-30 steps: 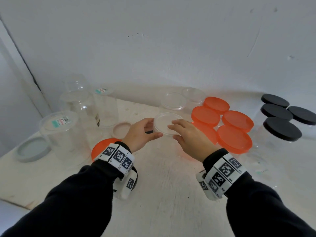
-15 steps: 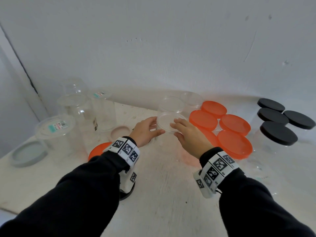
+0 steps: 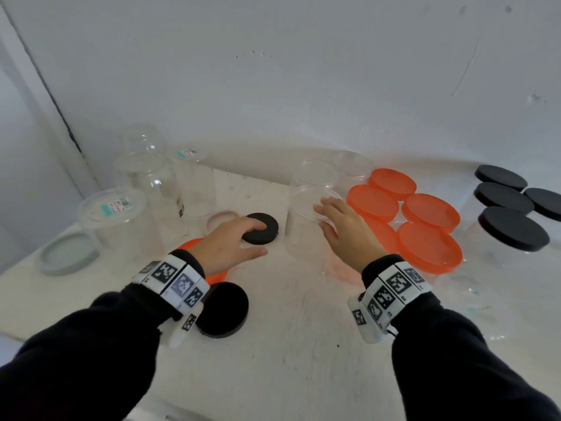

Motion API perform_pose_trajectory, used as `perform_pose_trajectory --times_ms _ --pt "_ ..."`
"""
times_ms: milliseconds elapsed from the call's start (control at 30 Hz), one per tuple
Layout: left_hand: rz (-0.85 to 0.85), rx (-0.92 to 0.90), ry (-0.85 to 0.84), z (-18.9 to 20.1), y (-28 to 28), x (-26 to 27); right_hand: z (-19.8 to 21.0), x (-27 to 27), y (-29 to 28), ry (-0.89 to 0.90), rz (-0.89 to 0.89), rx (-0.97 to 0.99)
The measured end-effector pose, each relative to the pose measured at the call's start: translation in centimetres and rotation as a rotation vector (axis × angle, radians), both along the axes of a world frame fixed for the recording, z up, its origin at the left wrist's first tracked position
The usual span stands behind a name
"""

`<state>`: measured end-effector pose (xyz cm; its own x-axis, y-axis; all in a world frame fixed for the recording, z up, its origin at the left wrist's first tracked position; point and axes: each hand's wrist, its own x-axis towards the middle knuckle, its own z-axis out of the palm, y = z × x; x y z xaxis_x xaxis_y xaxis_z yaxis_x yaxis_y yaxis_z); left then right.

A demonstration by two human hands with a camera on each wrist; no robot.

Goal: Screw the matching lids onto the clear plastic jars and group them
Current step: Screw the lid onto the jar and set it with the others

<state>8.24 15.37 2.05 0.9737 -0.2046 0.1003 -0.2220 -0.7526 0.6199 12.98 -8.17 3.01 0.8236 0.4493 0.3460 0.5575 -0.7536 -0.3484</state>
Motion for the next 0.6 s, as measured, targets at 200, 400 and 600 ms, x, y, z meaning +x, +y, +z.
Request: perform_pose_trajectory --times_ms 200,400,600 --pt "0.018 0.174 0.101 -0.4 3.1 -3.1 -1.2 0.0 -0.1 -0.030 -0.007 0.074" --pt "0.037 0.436 0.295 -1.1 3.9 -3.9 -1.8 0.0 -0.1 -0.033 0.001 0.111" --pt "0.046 0.424 0.294 -1.6 4.2 -3.6 -1.8 -0.2 -0.1 -0.034 0.010 0.135"
